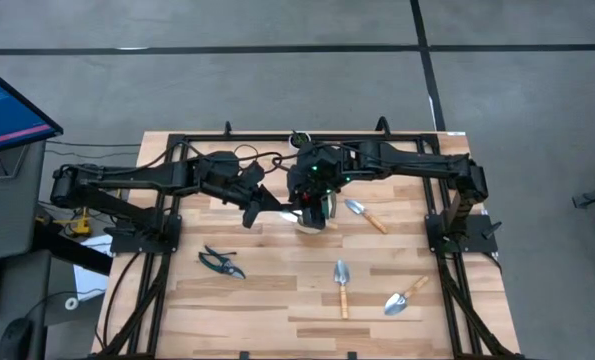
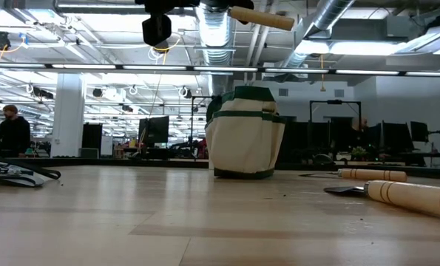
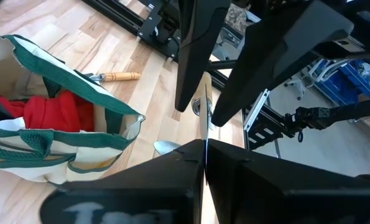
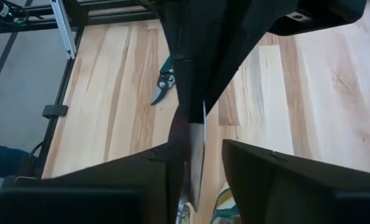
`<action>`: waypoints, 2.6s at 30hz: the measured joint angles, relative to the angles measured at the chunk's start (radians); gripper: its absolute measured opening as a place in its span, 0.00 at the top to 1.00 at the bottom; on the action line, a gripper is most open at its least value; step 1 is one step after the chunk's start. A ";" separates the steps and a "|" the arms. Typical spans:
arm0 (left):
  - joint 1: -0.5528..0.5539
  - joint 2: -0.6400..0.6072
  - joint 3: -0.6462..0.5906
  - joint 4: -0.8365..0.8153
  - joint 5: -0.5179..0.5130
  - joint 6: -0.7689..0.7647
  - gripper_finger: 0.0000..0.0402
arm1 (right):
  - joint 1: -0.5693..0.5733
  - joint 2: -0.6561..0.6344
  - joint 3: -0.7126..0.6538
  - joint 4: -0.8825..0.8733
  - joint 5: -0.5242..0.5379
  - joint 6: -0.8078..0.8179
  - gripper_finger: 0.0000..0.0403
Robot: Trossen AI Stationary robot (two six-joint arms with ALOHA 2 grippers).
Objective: Pick & Place Garden tools in Gardening bag
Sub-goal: Put the brown trowel into the green gardening bag
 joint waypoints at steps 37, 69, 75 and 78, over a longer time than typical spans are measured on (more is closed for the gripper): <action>0.000 -0.003 -0.002 0.064 -0.010 0.077 0.97 | 0.006 -0.018 0.000 -0.030 0.048 -0.040 1.00; 0.084 -0.176 0.000 0.217 -0.489 0.108 0.86 | -0.424 -0.843 -1.217 1.401 0.083 -0.114 1.00; 0.166 -0.082 0.000 0.229 -0.457 0.046 0.99 | -0.447 -0.775 -1.438 1.727 0.078 -0.009 1.00; 0.192 -0.037 0.000 0.237 -0.434 0.023 0.99 | -0.446 -0.737 -1.504 1.828 0.077 0.024 1.00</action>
